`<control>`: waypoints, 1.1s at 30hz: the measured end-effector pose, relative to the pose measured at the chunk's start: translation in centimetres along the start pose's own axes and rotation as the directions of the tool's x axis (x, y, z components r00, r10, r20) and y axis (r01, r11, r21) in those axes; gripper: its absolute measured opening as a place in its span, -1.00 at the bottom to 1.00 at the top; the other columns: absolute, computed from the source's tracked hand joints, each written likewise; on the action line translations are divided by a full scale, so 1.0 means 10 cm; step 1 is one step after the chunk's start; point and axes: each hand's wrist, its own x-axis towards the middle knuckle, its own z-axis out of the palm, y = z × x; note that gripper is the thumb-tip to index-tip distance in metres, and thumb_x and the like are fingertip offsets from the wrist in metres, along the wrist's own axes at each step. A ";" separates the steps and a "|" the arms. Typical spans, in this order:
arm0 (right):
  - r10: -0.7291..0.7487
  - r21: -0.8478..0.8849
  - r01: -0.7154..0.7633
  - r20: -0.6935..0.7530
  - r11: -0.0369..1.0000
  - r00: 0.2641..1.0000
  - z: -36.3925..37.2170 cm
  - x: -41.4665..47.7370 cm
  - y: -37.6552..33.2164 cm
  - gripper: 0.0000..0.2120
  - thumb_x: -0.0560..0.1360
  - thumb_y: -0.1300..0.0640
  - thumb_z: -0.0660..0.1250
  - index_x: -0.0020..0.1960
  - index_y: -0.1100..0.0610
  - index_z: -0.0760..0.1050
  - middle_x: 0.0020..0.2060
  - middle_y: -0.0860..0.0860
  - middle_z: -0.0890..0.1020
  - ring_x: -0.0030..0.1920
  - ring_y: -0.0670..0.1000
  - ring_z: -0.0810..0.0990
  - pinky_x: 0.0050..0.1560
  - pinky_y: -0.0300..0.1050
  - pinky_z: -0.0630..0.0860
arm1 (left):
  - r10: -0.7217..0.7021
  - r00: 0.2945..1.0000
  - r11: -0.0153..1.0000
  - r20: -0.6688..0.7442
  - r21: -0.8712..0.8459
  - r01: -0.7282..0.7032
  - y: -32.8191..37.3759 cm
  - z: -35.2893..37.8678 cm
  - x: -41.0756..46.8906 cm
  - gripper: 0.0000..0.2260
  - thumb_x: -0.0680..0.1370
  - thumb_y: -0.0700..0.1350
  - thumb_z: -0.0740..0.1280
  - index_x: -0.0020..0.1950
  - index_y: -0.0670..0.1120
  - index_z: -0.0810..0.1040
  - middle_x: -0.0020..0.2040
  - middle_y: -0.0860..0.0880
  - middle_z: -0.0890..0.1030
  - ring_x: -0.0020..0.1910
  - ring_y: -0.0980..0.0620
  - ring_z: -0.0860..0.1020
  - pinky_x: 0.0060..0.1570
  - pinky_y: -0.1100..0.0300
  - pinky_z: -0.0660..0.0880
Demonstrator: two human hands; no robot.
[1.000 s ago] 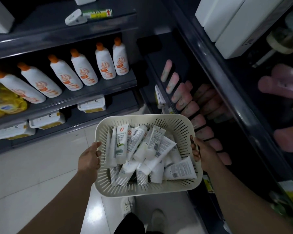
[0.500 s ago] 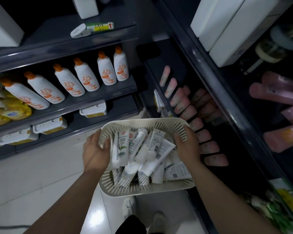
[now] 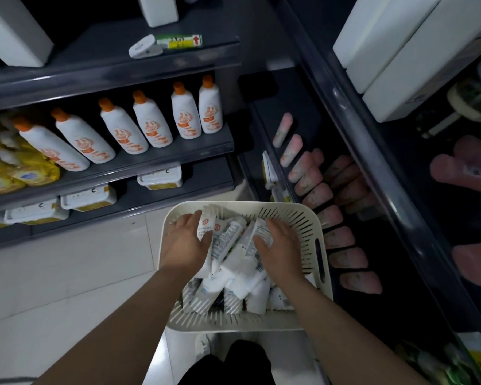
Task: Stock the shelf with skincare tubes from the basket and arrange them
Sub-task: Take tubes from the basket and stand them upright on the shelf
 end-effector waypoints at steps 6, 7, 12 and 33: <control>-0.037 -0.035 0.039 0.041 0.999 0.998 0.19 0.26 0.27 -0.49 0.52 -0.05 0.31 0.41 0.12 0.38 0.38 0.06 0.43 0.40 0.10 0.32 0.43 0.13 0.21 | -0.121 0.985 0.992 0.126 0.050 0.115 0.03 0.41 0.27 -0.45 0.57 0.08 0.23 0.51 -0.06 0.21 0.50 -0.13 0.25 0.49 -0.14 0.18 0.46 -0.02 0.16; -0.052 -0.032 0.053 0.032 0.998 0.998 0.22 0.29 0.31 -0.50 0.50 -0.05 0.32 0.38 0.12 0.40 0.34 0.06 0.47 0.38 0.10 0.36 0.41 0.14 0.24 | -0.140 0.978 0.990 0.152 0.046 0.135 0.02 0.48 0.32 -0.44 0.57 0.08 0.24 0.52 -0.08 0.19 0.50 -0.14 0.24 0.49 -0.15 0.17 0.47 -0.03 0.15; -0.087 -0.040 0.088 0.019 0.995 0.996 0.33 0.41 0.47 -0.54 0.46 -0.05 0.33 0.32 0.09 0.45 0.23 0.03 0.55 0.29 0.09 0.44 0.35 0.13 0.32 | -0.213 0.958 0.977 0.192 0.066 0.204 -0.06 0.73 0.50 -0.48 0.53 0.01 0.30 0.44 -0.14 0.29 0.42 -0.20 0.33 0.46 -0.24 0.19 0.43 -0.10 0.21; 0.364 -0.112 -0.348 0.181 0.931 0.914 0.60 0.70 0.28 -0.12 0.25 -0.12 0.48 0.41 0.23 0.20 0.34 0.20 0.36 0.32 0.18 0.35 0.36 0.05 0.31 | -0.207 0.974 0.921 -0.094 -0.353 0.162 -0.02 0.23 0.03 -0.60 0.60 -0.15 0.19 0.45 -0.06 0.29 0.35 -0.19 0.44 0.25 -0.20 0.46 0.18 0.04 0.37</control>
